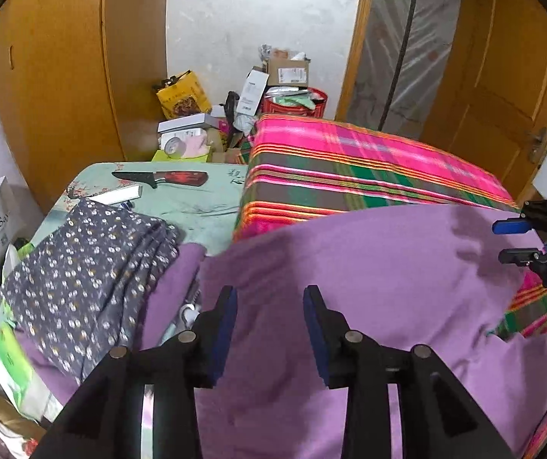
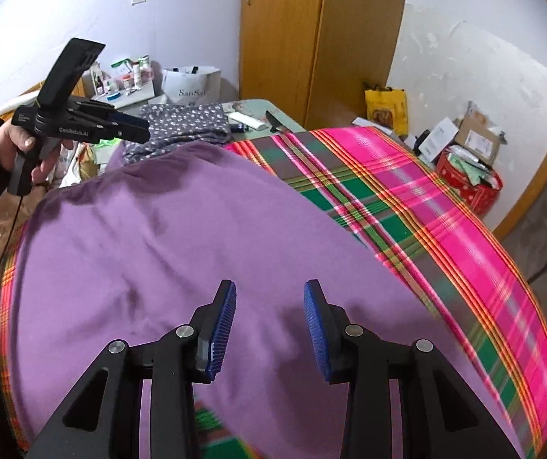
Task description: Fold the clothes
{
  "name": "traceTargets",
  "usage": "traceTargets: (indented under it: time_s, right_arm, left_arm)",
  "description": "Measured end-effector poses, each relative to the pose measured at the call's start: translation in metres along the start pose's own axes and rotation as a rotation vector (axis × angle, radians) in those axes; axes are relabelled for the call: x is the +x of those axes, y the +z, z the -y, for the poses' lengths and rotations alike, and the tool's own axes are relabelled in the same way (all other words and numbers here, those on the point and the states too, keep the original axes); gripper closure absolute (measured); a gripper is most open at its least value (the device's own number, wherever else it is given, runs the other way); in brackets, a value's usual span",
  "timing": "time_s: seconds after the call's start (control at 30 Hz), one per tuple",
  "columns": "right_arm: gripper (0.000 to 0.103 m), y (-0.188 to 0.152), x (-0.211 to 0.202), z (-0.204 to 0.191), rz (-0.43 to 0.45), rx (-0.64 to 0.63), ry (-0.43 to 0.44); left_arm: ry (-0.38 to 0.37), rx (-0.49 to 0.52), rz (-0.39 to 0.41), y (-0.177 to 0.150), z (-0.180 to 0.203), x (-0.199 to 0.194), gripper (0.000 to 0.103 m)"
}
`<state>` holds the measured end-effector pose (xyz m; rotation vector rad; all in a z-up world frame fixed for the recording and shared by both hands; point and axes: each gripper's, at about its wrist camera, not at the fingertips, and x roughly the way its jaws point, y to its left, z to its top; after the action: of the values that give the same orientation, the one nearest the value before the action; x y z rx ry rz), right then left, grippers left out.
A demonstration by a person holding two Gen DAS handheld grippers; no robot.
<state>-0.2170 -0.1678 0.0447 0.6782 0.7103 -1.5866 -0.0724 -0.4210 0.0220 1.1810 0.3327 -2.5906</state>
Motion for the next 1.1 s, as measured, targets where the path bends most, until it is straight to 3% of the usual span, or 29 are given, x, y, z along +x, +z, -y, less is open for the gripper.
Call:
traceTargets:
  time_s: [0.37, 0.67, 1.1]
  right_arm:
    - [0.065, 0.039, 0.064, 0.043, -0.041, 0.01, 0.037]
    - [0.065, 0.041, 0.101, 0.078, -0.102, 0.017, 0.075]
    - [0.064, 0.038, 0.113, 0.094, -0.128, 0.036, 0.131]
  left_arm:
    - [0.001, 0.077, -0.054, 0.019, -0.026, 0.048, 0.064]
    - [-0.076, 0.123, -0.077, 0.016, -0.045, 0.068, 0.064]
    - [-0.193, 0.013, -0.088, 0.01, -0.073, 0.088, 0.064]
